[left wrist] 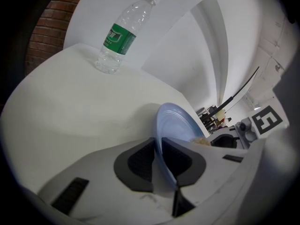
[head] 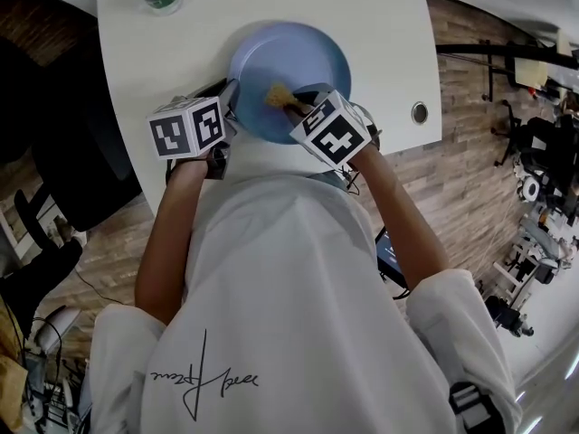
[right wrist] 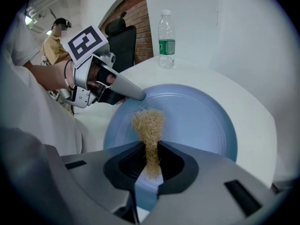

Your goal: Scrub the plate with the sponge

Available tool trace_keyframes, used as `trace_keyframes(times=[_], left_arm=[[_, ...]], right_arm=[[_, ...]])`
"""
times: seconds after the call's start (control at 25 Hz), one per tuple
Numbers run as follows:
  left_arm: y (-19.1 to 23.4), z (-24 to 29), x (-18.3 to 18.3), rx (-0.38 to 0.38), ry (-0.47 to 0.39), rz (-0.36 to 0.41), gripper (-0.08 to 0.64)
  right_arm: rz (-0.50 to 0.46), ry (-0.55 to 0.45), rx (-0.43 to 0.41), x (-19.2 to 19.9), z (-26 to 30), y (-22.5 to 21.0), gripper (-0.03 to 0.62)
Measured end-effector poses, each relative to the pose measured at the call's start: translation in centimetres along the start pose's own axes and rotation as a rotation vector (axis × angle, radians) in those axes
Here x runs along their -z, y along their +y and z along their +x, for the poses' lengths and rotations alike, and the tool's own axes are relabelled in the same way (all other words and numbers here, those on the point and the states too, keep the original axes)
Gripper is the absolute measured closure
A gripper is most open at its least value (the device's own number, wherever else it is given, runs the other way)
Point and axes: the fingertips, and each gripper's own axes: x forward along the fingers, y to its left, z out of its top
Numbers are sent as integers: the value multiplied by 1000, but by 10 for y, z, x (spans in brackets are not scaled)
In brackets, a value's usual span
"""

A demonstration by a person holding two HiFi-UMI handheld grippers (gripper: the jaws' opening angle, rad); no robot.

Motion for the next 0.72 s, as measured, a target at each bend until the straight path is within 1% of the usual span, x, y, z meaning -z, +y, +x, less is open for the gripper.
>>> trace_keyframes(times=[0.24, 0.44, 0.6, 0.72], left_arm=[[-7, -6, -3, -20, -7, 2, 486], [3, -27, -3, -36, -44, 13, 486], [-8, -36, -10, -33, -70, 27, 486], [-16, -48, -19, -29, -101, 47, 486]], right_arm=[[17, -30, 19, 3, -18, -8, 548], [33, -65, 36, -3, -25, 1, 548], [58, -92, 26, 6, -40, -3, 548], [62, -121, 35, 8, -53, -3, 548]])
